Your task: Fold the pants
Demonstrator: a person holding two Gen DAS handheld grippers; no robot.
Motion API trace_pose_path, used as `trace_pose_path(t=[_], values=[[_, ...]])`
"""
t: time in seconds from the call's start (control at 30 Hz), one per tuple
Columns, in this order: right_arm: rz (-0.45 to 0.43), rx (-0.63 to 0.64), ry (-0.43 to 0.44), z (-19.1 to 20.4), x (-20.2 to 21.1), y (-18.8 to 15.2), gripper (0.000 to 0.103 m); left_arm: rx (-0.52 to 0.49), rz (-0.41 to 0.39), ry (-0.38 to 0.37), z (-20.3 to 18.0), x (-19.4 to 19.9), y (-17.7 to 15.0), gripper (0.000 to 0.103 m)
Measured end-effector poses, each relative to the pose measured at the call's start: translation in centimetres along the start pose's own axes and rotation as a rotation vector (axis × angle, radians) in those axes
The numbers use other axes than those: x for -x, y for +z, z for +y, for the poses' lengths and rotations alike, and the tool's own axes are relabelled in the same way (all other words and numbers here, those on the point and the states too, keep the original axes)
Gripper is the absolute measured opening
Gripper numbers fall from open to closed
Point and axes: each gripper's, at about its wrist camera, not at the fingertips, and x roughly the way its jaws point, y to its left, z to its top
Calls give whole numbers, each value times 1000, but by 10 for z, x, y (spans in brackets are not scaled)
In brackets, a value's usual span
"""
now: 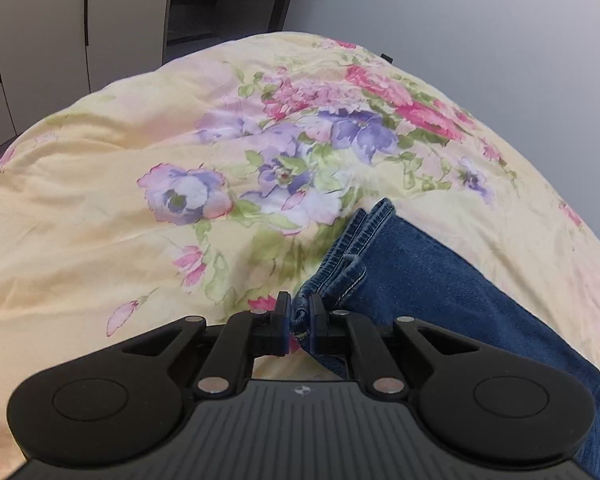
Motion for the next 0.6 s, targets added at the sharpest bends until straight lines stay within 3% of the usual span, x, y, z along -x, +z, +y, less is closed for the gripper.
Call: trace_pose_path(t=[0.1,0.2,0.33,0.43,0.5,0.57,0.6], values=[[47,-18,1,2,-17,-13,0,56,40,-11,17,-17,-12,9],[48,5,-12,8,-24,-18,0,-4,30,4,12,-22,-21,9],[65,-24,-5,5,-27,-18,0,18,64,-60,27,-20,-14,14],[73,-27,-6,7,-28,-17,0,-33,59,1,33,-6,-9,14],[71,-14,-7,9,-26,-20,1,14,59,-84,43,7,-8,14],[72,1,-8,12,-25,-22,1,100,52,-186,50,18,-6,27],[72,2,-8,12,-25,-22,1,137,48,-222,51,21,-6,39]])
